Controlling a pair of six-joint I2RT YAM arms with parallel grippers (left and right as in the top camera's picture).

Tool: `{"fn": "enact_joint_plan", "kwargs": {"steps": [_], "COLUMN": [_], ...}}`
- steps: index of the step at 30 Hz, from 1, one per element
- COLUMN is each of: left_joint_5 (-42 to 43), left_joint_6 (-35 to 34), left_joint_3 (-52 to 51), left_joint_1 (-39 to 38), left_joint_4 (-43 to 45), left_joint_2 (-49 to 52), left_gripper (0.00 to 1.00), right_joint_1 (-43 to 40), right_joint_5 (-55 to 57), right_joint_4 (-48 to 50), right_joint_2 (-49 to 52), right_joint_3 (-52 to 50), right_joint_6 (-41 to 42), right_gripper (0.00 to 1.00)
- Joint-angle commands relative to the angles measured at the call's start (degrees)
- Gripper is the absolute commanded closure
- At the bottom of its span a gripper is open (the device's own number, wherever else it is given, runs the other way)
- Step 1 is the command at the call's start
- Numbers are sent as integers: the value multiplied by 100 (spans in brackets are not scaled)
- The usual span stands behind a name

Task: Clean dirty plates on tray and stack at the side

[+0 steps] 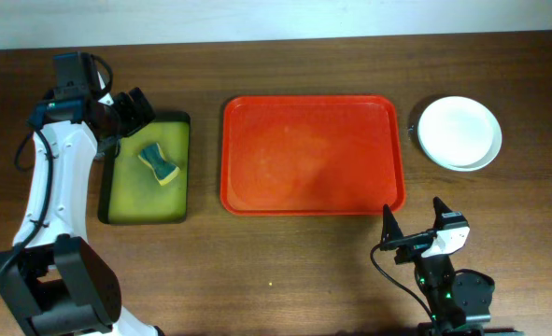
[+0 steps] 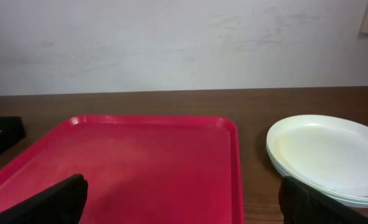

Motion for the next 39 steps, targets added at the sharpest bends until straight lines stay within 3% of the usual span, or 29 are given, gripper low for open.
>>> {"fn": "enact_joint_plan", "kwargs": {"steps": [1,17,20,23,29,33,36,39], "left_joint_5": [17,13,-240,-741,-2002,-2518,-2514,-2201], "left_joint_6": [44,50,46,52,192,289,1156,2214], "left_joint_3": [35,35,20,-286,-1657,-1799,-2090,-3143], "left_joint_1": [9,9,0,-330,-925,-903,-905,-903], "left_joint_4": [-4,-9,-656,-691,-660,-1567,-1318,-365], "left_joint_2": [-2,-2,-81,-852,-3657,-4559,-5182,-6347], "left_gripper": [1,1,0,1,1,1,1,1], "right_joint_1": [55,55,55,55,55,55,55,55], "right_joint_5": [63,63,63,66,66,66,66,66], "right_joint_4": [-24,-24,-24,-24,-24,-24,-24,-24], "right_joint_2": [-42,-42,-42,-42,-42,-42,-42,-42], "right_joint_3": [-37,-37,-37,-37,-37,-37,-37,-37], "right_joint_6": [-44,-44,-42,-44,-44,-44,-44,-44], "right_gripper": [1,1,1,1,1,1,1,1]}}
